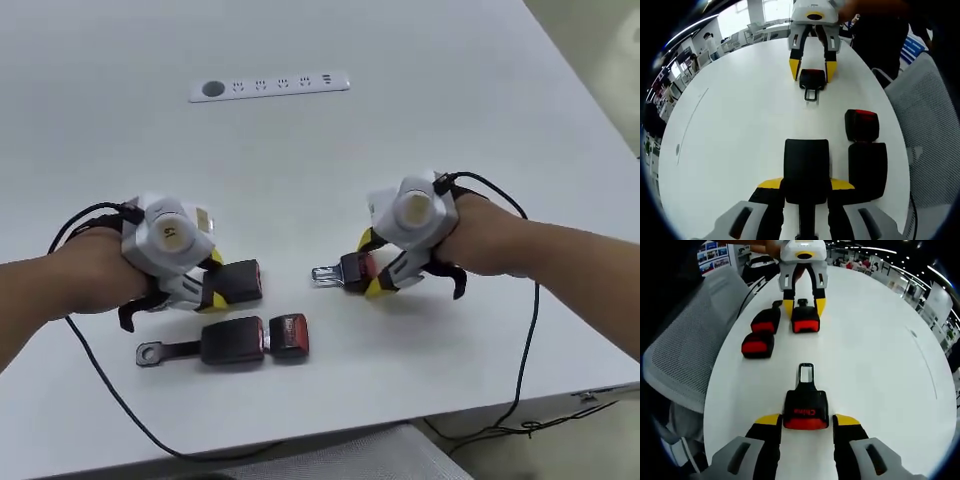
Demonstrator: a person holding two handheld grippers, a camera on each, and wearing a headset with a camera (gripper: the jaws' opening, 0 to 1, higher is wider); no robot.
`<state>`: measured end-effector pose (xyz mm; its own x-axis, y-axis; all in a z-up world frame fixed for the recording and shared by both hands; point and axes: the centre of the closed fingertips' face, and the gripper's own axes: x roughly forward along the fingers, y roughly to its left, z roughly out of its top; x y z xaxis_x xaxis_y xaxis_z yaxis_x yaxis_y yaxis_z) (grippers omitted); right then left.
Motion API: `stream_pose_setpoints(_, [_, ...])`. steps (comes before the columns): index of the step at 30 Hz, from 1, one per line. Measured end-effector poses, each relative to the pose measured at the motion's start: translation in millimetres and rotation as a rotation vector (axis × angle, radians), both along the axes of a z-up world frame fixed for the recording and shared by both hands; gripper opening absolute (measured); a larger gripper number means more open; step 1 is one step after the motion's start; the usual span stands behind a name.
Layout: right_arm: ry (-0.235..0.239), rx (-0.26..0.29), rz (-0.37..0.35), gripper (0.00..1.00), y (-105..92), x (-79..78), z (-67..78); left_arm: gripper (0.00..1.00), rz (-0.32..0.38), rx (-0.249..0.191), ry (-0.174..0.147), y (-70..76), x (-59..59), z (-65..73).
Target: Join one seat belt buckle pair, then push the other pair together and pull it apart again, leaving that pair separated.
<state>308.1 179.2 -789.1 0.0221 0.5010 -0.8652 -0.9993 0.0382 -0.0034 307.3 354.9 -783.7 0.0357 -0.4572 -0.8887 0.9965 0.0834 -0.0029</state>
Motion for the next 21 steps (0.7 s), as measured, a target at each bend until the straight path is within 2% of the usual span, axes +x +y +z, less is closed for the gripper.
stream_pose_setpoints(3, [-0.002, -0.006, 0.006, 0.38, 2.0, -5.7, 5.7, 0.34, 0.0, 0.005, 0.001, 0.9, 1.5, -0.8])
stream_pose_setpoints(8, [-0.01, -0.01, -0.01, 0.4, 0.4, -0.6, 2.9, 0.34, -0.005, 0.009, -0.011, 1.4, 2.2, -1.6])
stream_pose_setpoints(9, [-0.011, -0.008, -0.024, 0.41, -0.5, 2.5, -0.6, 0.34, -0.004, 0.009, -0.013, 1.8, 2.9, -2.4])
stream_pose_setpoints(12, [-0.013, -0.001, -0.09, 0.46, -1.5, 3.5, 3.0, 0.37, 0.012, 0.005, -0.033, 2.7, 5.5, -2.0])
stream_pose_setpoints(16, [0.003, 0.06, -0.183, 0.51, 1.4, 5.5, 17.6, 0.42, 0.055, -0.024, -0.026, 2.4, 7.1, 4.1])
stream_pose_setpoints(18, [0.009, 0.097, -0.242, 0.57, 2.5, 6.9, 24.1, 0.45, 0.089, -0.052, -0.03, 0.7, 8.6, 15.4])
stream_pose_setpoints(21, [0.016, 0.131, -0.278, 0.6, 1.0, 0.3, 33.7, 0.52, 0.136, -0.085, -0.042, 3.8, 12.2, 26.3])
